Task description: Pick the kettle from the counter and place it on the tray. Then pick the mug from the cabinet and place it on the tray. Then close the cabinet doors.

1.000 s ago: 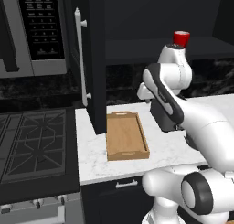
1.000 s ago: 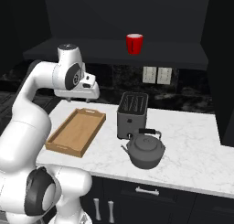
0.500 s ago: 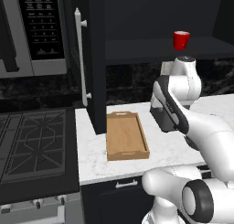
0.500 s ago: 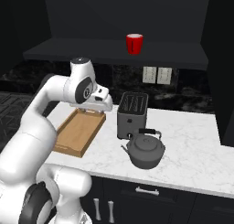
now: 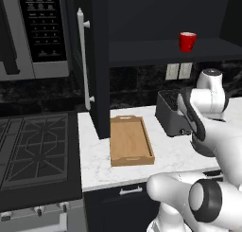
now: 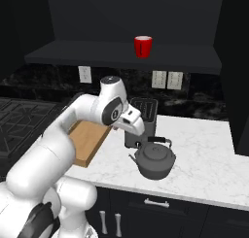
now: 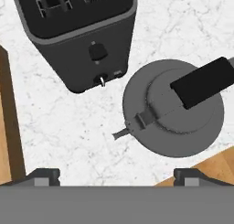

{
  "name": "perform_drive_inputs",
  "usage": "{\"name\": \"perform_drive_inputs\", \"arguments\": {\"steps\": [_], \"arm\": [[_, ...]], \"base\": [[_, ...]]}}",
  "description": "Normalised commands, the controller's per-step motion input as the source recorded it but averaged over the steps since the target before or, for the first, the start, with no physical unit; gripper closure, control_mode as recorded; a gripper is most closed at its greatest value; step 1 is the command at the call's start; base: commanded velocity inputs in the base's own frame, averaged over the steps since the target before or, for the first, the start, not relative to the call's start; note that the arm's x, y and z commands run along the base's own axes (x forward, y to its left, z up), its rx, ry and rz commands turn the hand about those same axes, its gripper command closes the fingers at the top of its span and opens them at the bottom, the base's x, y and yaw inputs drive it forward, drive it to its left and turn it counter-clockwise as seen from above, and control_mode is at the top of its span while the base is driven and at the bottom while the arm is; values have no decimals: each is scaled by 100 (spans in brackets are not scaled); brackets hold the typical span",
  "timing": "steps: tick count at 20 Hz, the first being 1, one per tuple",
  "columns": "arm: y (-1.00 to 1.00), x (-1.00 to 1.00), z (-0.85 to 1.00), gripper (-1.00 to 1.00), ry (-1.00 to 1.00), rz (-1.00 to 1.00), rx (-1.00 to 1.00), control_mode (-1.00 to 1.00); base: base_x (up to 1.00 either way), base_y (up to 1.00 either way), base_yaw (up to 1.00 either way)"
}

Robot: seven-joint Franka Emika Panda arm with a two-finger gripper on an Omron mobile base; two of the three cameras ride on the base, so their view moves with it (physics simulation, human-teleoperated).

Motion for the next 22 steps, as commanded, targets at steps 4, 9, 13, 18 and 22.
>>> {"name": "perform_drive_inputs", "arguments": {"steps": [4,9,13,18,22], "arm": [[-82,0,-18,-100,0,-33,9,-100],[-68,0,-15,-100,0,-29,8,-100],[-50,2,-12,-100,0,-27,7,-100],[-15,22,-11,-100,0,-23,5,-100],[-13,29,-10,-100,-1,-2,7,-100]], "base": [[0,0,0],[0,0,0],[0,0,0],[0,0,0],[0,0,0]]}}
